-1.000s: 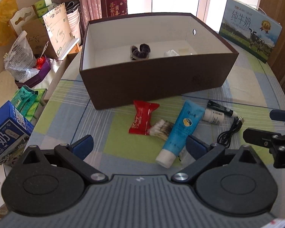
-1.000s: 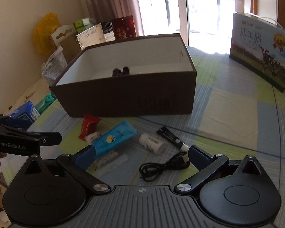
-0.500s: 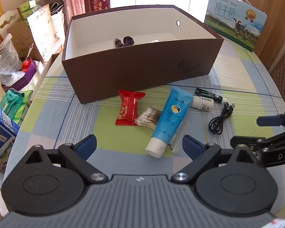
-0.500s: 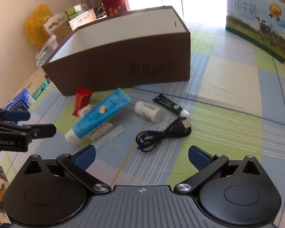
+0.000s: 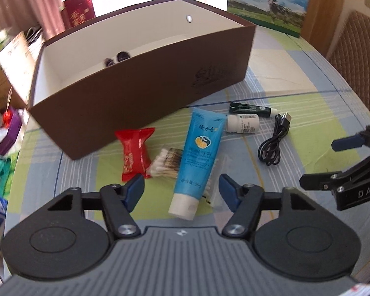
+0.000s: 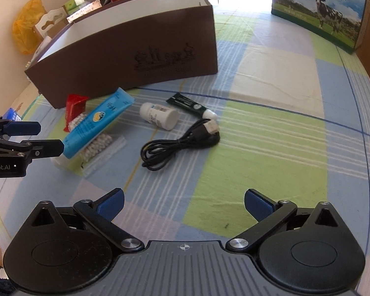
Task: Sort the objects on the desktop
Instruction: 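Grasp the blue hand-cream tube with the left gripper while the right grasps the black cable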
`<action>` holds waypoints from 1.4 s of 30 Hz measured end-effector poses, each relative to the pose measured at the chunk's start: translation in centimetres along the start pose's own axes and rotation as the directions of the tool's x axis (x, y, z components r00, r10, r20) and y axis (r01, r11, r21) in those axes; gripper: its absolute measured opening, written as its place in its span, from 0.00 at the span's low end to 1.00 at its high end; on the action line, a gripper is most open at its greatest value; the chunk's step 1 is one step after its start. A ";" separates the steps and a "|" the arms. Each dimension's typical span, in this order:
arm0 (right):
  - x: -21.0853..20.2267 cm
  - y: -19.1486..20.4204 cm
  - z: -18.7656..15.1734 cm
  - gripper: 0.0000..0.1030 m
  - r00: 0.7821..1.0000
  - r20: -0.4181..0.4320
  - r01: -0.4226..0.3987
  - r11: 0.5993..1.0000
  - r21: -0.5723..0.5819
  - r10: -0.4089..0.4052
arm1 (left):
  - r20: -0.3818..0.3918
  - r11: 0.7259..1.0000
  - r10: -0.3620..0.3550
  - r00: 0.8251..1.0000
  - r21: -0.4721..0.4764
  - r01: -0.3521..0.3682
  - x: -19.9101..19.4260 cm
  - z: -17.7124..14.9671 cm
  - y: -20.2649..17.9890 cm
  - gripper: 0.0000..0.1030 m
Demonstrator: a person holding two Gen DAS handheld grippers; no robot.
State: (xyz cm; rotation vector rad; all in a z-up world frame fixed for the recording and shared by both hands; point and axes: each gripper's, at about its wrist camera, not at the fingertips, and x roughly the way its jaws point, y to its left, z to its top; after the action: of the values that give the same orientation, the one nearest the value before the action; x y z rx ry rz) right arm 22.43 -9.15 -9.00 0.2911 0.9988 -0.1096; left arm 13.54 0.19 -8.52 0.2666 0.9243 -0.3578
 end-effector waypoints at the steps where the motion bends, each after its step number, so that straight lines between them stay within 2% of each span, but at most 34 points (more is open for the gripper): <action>1: 0.0 -0.2 0.0 0.98 1.000 -0.002 0.004 1.000 0.008 -0.004 | -0.003 1.000 -0.005 1.000 0.021 0.005 0.4 0.1 -0.2 0.53; 3: 0.1 -0.6 0.0 0.98 1.000 -0.004 0.011 1.000 0.022 -0.011 | -0.011 0.998 -0.014 1.000 0.057 0.014 1.3 0.4 -0.4 0.46; 8: 0.1 -1.3 -0.1 0.98 1.000 -0.007 0.028 0.998 0.048 -0.027 | -0.039 0.990 -0.012 0.999 0.139 0.017 3.1 0.6 -1.1 0.40; 12: 0.3 -1.5 -0.2 0.98 0.999 -0.014 0.036 0.998 0.060 -0.036 | -0.060 0.986 -0.033 0.998 0.160 0.042 4.3 0.7 -1.4 0.33; 17: 0.5 -1.5 -0.1 0.98 0.999 -0.022 0.041 0.997 0.059 -0.040 | -0.041 0.980 -0.034 0.999 0.194 0.041 4.5 0.7 -1.9 0.28; 24: 0.4 -1.3 0.3 0.98 1.000 0.001 0.028 0.999 0.040 -0.028 | 0.000 0.985 -0.025 1.000 0.170 0.025 2.9 0.2 -1.4 0.27; 29: 0.6 -0.7 1.0 0.98 0.999 0.033 -0.009 1.000 0.009 0.008 | 0.020 0.992 -0.002 1.000 0.126 -0.001 0.7 -0.5 0.0 0.27; 36: 1.5 0.4 2.0 0.98 0.993 0.097 -0.061 0.994 -0.093 0.070 | 0.018 0.997 0.072 0.997 0.014 -0.072 -1.5 -1.8 3.1 0.28; 42: 3.7 0.2 2.6 0.98 0.992 0.090 -0.075 0.982 -0.173 0.092 | -0.006 0.990 0.114 0.993 -0.080 -0.114 -2.1 -2.8 6.0 0.28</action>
State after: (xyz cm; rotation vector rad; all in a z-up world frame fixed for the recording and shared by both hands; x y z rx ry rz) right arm 26.58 -9.57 -10.70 0.1699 0.8919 0.0376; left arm 12.79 7.06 -8.04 0.2449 0.9185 -0.2143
